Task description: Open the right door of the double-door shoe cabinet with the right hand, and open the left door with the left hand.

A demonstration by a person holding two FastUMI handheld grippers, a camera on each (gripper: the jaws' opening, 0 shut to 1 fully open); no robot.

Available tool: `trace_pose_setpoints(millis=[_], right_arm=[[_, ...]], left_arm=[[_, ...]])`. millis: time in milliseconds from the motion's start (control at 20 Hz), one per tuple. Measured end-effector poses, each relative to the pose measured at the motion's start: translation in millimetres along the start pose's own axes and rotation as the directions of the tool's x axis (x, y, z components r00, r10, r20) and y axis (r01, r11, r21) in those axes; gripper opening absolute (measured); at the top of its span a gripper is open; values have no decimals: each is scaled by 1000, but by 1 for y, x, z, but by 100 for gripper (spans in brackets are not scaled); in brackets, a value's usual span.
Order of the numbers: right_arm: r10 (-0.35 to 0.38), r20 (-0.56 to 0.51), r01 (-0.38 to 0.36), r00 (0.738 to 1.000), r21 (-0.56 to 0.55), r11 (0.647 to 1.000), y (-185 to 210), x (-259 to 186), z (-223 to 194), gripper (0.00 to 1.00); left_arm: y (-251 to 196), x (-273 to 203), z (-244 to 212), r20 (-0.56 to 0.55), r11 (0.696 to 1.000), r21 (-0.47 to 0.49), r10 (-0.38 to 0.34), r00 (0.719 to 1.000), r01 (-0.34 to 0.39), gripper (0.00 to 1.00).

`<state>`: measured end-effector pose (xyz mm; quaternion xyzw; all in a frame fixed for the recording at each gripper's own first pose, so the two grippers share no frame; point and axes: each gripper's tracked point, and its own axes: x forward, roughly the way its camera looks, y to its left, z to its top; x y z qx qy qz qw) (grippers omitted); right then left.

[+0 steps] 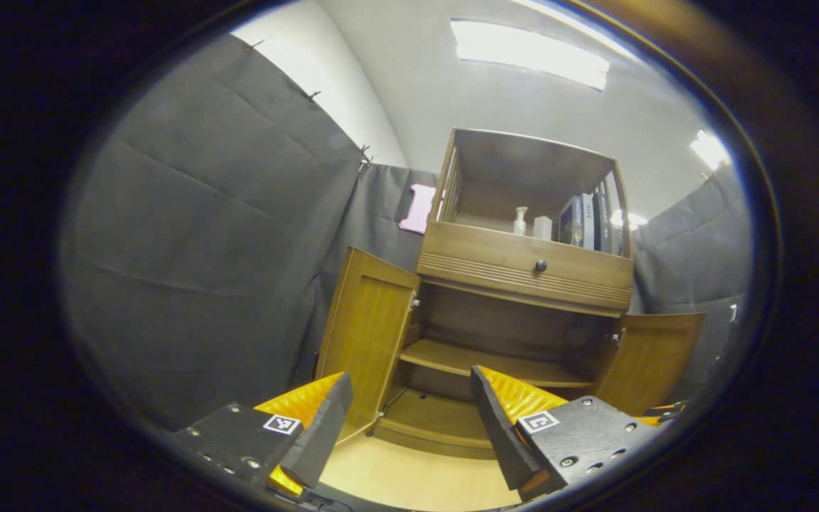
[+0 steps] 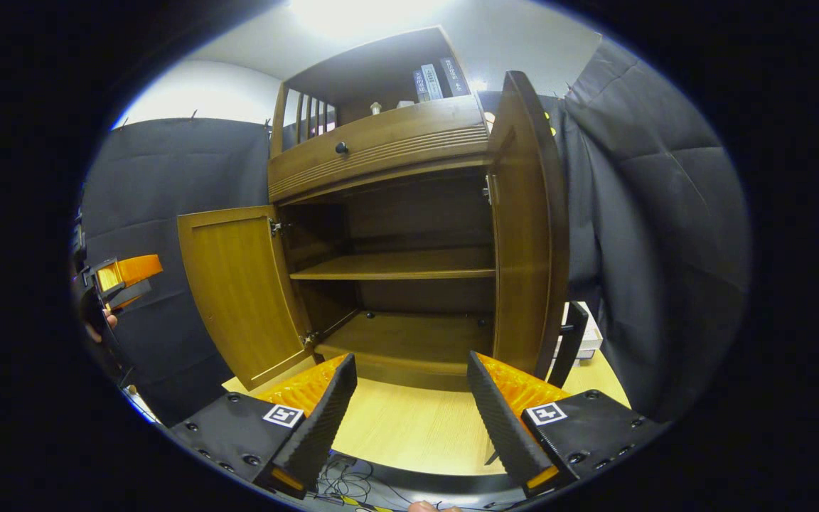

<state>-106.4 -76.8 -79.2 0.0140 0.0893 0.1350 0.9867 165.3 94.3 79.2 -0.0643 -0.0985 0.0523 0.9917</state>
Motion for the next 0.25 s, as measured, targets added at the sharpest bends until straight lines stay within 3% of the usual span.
trace_pose_setpoints(millis=[250], right_arm=[[2,-20,-3,1000,-50,999,-2,-10,-14,92]], left_arm=[[-15,0,-14,-49,998,59,-24,999,27,94]])
